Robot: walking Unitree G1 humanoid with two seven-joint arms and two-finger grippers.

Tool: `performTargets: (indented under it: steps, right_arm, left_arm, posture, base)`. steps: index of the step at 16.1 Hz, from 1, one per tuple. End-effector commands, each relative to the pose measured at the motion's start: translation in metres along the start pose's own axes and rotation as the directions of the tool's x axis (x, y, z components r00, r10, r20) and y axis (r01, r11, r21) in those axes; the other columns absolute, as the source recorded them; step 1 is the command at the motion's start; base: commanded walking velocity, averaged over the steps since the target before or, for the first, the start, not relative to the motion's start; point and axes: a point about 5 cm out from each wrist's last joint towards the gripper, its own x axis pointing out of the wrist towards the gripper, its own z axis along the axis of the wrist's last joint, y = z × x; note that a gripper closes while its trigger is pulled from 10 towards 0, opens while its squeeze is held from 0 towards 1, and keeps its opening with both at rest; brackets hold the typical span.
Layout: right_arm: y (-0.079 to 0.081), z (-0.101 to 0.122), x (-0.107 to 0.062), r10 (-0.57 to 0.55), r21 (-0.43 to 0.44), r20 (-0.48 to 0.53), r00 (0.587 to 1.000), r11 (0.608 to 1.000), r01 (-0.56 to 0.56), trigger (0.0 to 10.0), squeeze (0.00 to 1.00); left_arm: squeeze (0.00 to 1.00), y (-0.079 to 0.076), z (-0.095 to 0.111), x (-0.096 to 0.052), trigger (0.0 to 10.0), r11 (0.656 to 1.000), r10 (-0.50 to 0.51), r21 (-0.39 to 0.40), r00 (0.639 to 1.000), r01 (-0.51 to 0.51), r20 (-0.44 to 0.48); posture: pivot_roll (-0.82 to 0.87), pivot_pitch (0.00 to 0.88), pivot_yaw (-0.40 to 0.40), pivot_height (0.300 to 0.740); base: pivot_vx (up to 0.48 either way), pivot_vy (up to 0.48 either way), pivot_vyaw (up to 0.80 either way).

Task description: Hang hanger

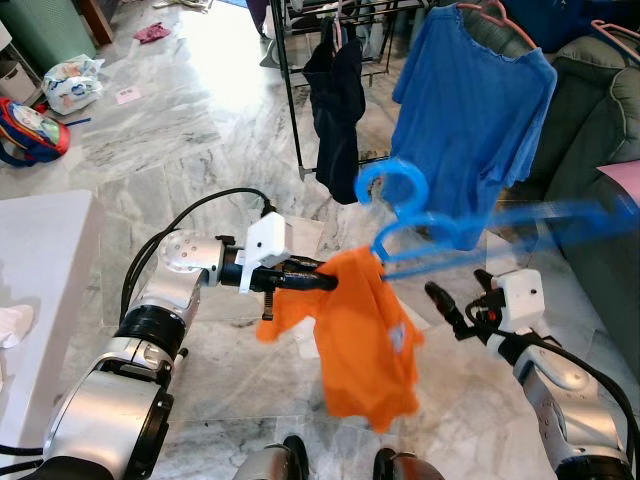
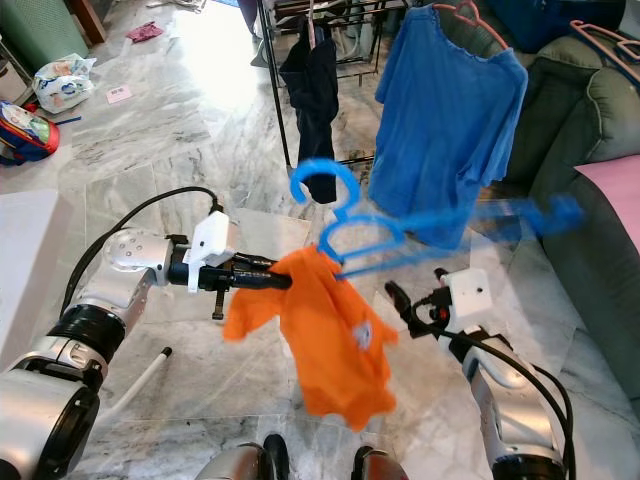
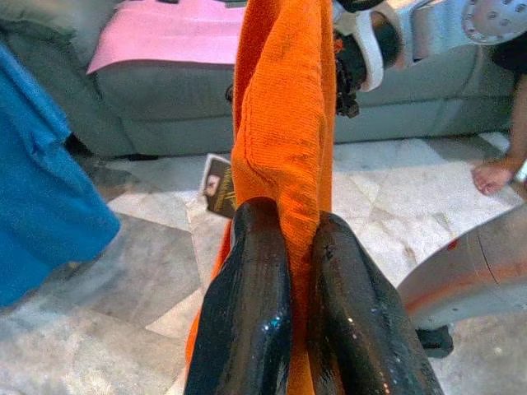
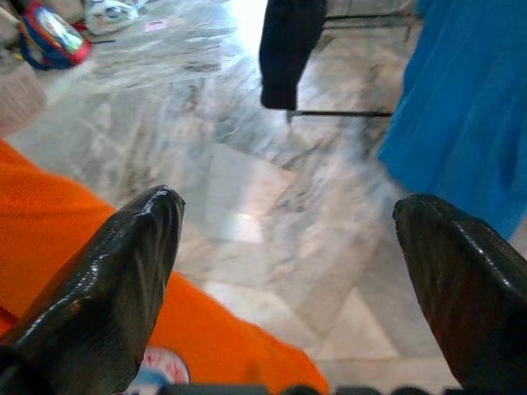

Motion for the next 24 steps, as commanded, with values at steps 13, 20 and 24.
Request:
performTargets:
  steps: [13,20,24]
  right_arm:
    - [0.005,-0.006,-0.024,0.471,0.339,0.023,0.882,0.826,-0.450,10.0,0.00]
    - [0.028,-0.004,0.003,0.583,0.173,-0.083,0.808,0.807,-0.565,10.0,0.00]
    - [0.032,0.005,0.008,0.648,0.019,-0.191,0.737,0.753,-0.657,0.0,0.00]
  left_arm:
    - [0.00,-0.010,0.028,0.009,0.0,0.984,-0.168,0.079,0.983,0.162,0.070]
    - [0.00,-0.020,0.046,0.018,0.0,0.971,-0.233,0.091,0.961,0.221,0.149]
    - [0.00,-0.024,0.047,0.018,0.0,0.966,-0.253,0.088,0.957,0.242,0.141]
  posture:
    - [-0.05,0.208,0.096,0.740]
    - [-0.03,0.212,0.101,0.740]
    - [-0.02,0.218,0.101,0.740]
  base:
    - [0.000,0.000,0.00]
    - [0.000,0.000,0.00]
    - [0.000,0.000,0.00]
